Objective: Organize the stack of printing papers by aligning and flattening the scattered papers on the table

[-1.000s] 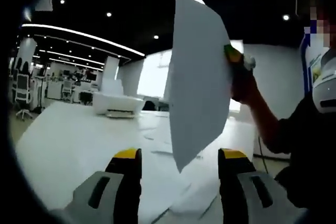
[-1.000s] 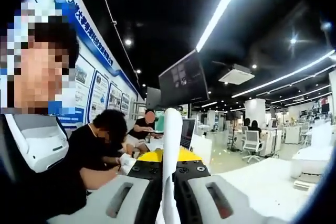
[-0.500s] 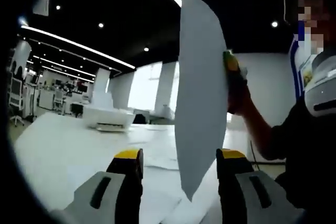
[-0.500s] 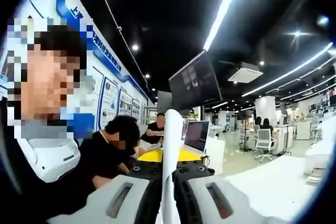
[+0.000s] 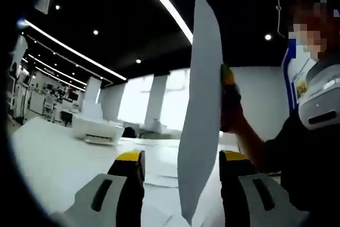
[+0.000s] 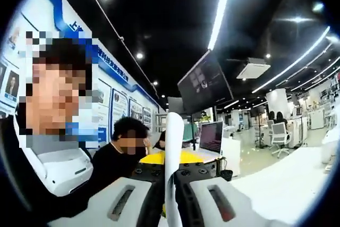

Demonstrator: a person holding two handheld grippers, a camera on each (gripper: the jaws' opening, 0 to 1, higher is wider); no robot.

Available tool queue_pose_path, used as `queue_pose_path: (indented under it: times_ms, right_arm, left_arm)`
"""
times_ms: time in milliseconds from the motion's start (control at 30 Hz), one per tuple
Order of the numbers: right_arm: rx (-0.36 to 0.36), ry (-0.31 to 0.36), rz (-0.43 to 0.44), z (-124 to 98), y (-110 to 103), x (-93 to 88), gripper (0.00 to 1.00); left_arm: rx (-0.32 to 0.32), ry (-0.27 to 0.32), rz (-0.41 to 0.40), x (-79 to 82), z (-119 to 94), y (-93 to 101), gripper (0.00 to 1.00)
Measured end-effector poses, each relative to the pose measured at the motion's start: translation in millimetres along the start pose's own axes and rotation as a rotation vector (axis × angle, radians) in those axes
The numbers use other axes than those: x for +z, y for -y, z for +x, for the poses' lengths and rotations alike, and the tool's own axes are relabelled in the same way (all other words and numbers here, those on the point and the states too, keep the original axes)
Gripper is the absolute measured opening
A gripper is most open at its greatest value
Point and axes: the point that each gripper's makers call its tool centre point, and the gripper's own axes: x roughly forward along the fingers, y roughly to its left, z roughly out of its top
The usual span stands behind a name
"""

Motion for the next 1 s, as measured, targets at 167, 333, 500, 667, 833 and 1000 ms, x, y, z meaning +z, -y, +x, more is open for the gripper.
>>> queue_pose_path:
  times_ms: [167,333,500,667,833,1000]
  right_arm:
    - [0.023,0.022,0.065,3,0,-5.1,0.0]
    - [0.021,0.004,0.097,7,4,-17.6,0.0]
    - [0.008,-0.005,0.116,8,9,-26.3,0.0]
    - [-0.018,-0.015,0.128,6,18,-33.5,0.0]
    - [-0.113,-0.053,0.035,-3,38,-39.7,0.03]
    - [-0.161,-0.065,-0.001,-8,49,-41.0,0.04]
  left_arm:
    - [-0.002,0.02,-0.008,4.8,2,-1.8,0.56]
    - [-0.013,0.032,-0.021,6.6,2,-0.7,0.48]
    - [-0.037,0.023,-0.052,2.4,1,1.4,0.26]
    - [-0.065,0.026,-0.123,0.5,1,4.2,0.06]
    - [-0.072,-0.003,-0.159,-4.0,-2,1.8,0.05]
    - [-0.092,-0.027,-0.188,-8.2,-2,6.8,0.05]
